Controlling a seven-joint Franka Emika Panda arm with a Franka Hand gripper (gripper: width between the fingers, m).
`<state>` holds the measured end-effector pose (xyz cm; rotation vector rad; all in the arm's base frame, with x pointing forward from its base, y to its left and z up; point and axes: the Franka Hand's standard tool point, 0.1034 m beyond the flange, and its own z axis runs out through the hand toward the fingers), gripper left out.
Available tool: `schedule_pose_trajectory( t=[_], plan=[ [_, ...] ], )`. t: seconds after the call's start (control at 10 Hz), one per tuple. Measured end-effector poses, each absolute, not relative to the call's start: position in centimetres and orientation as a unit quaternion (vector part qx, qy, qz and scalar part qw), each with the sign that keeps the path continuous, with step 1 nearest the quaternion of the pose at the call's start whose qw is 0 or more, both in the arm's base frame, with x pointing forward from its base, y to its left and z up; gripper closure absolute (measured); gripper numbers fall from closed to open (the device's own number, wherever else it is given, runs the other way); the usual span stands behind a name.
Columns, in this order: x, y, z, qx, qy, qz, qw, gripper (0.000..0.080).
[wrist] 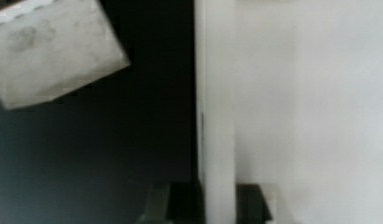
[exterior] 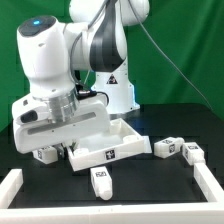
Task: Assemble one leg
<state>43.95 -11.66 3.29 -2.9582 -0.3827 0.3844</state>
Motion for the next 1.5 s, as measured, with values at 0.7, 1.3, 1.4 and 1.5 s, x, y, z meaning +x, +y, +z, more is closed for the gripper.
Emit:
schedule_pose_trajectory(
  t=[0.7,1.3,1.4,1.5],
  plan=[
    [52.7,-5.5,5.1,-0.988,-0.036,0.141,0.046,0.0745],
    [53.5,-3.1,4.6,-0.989,-0.004,0.143,0.035,0.0745],
    [54.4,-2.6,4.1,-0.989,-0.001,0.141,0.032,0.0745],
    [54.9,-2.2,3.7,-0.99,-0.004,0.14,0.03,0.0745]
  ],
)
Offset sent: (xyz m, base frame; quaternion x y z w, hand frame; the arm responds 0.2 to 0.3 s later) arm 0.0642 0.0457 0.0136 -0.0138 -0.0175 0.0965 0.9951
